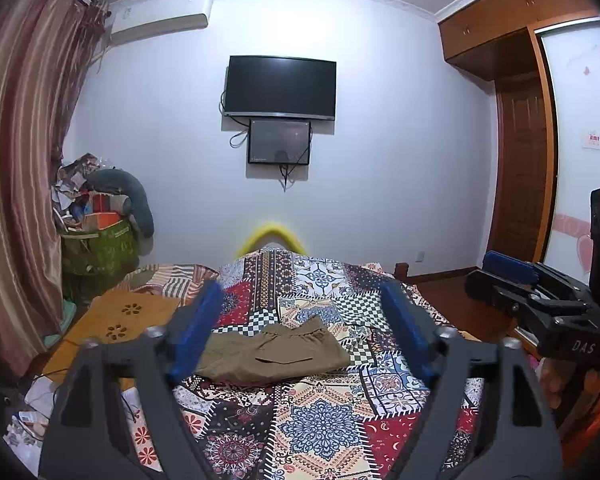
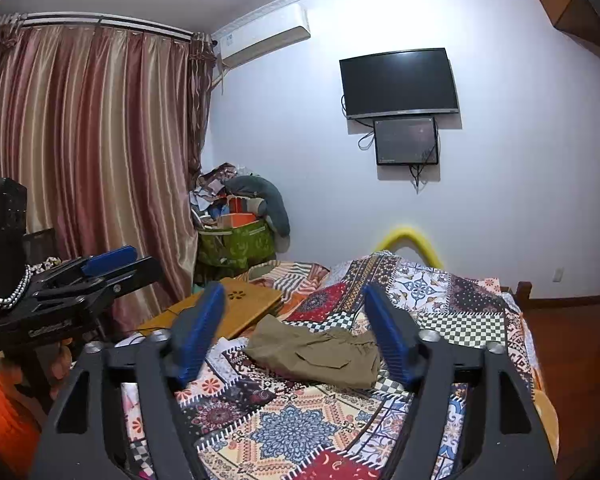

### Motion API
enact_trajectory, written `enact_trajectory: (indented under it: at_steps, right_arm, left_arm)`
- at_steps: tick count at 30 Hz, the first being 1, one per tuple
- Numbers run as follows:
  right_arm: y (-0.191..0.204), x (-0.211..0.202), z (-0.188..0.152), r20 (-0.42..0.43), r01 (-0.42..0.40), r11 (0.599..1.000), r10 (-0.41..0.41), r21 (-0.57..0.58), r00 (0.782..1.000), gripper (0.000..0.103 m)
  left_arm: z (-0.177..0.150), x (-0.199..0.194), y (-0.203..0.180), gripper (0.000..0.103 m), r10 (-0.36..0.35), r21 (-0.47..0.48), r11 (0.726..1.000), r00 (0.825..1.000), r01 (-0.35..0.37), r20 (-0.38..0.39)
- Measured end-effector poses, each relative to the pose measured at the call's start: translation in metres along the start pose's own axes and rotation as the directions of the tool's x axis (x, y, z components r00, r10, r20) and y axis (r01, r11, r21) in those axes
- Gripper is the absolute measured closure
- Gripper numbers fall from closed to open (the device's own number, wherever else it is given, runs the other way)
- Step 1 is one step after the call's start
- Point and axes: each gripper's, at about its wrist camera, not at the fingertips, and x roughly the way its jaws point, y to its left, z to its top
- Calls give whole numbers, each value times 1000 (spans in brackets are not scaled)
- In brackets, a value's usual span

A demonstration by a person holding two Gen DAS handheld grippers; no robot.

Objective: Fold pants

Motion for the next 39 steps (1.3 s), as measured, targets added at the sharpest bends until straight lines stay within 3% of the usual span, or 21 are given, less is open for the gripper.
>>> enact_trajectory:
  at_steps: [3, 7, 11, 39]
  right_arm:
    - [2, -3, 1, 12, 16, 1000, -16, 4, 1000, 16]
    - [3, -4, -1, 9, 31, 999, -31, 12, 999, 5]
    - [4, -8, -2, 15, 44, 999, -44, 19, 999, 1]
    - [9, -16, 4, 23, 48, 999, -48, 6, 999, 0]
  left_arm:
    - [-1, -8, -1, 2, 31, -5, 1000, 999, -30, 32]
    - [-1, -12, 2, 1, 39, -15, 999, 998, -38, 41]
    - [-4, -13, 4, 1, 45, -23, 999, 998, -44, 36]
    - [-11, -6, -4, 1, 51, -14, 999, 999, -51, 18]
